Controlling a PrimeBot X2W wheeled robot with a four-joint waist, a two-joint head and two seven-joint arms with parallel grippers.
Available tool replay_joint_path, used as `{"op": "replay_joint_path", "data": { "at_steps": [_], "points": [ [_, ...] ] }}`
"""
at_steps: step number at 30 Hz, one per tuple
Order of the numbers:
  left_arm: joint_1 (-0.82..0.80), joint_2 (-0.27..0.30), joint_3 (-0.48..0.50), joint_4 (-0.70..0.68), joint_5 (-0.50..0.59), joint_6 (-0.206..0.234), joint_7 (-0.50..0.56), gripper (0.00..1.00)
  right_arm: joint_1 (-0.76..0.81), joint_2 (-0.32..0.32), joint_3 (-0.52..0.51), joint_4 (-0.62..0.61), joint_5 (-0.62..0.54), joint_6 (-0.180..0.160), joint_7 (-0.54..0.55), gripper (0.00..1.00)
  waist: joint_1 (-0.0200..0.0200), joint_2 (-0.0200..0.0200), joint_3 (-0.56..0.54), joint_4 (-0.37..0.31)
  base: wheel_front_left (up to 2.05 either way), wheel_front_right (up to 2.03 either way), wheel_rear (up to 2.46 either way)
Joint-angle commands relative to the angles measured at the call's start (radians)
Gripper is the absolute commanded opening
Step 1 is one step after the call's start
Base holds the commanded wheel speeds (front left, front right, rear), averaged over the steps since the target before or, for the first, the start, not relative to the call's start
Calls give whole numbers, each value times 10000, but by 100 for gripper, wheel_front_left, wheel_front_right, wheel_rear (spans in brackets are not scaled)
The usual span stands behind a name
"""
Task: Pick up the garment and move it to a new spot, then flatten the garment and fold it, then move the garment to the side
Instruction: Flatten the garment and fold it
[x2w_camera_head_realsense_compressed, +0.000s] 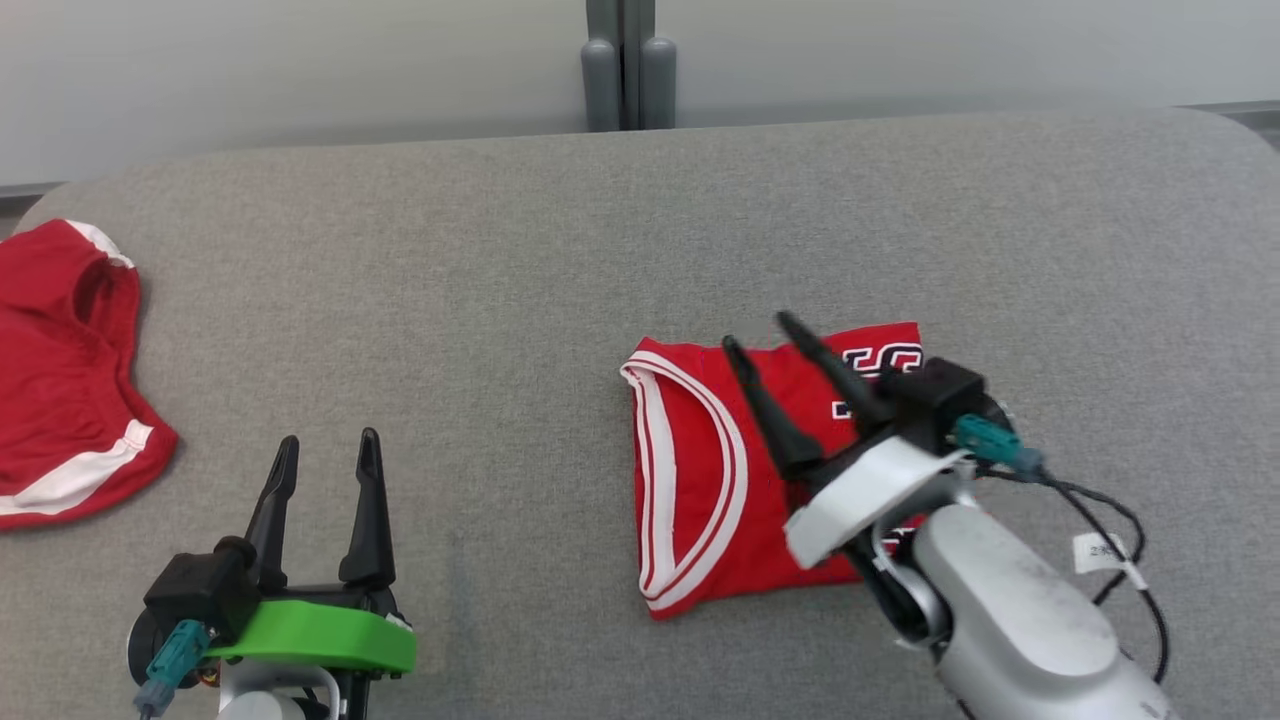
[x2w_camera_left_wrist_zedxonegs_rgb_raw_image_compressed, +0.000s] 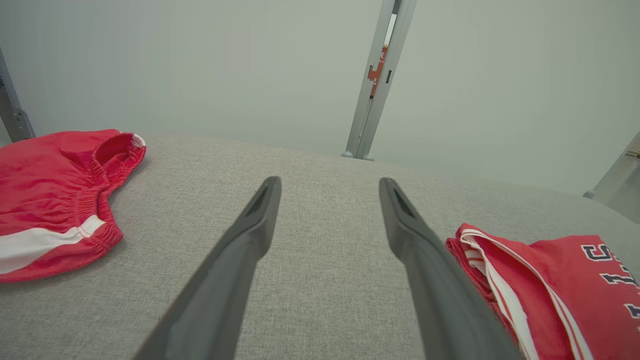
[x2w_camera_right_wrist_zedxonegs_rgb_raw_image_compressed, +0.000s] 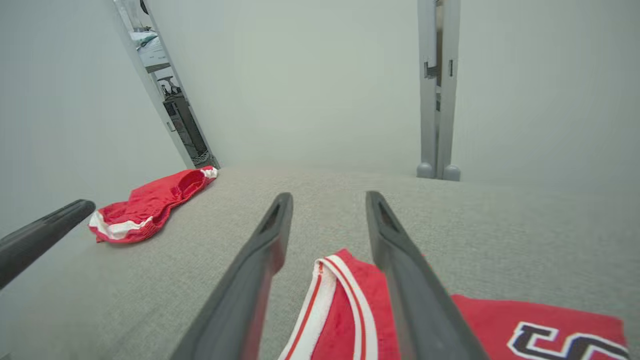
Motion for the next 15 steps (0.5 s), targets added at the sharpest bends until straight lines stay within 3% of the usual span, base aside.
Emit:
{"op": "replay_joint_path", "data": {
  "at_steps": [1,9,15],
  "points": [
    [185,22,34,-50,67,-25,-27,100,408,-123,-574,-263,-322,-4,-26,100,0,0,-270,-259,0,0,0],
    [500,10,144,-31,82,-25,-27,100,1751,-437,-3757,-1327,-1522,-4,269,100,0,0,-694,-553,0,0,0],
    [657,0,119,26,136,-25,-27,100,2557,-626,-4849,-1500,-1856,-4,692,100,0,0,-972,-592,0,0,0]
  ]
}}
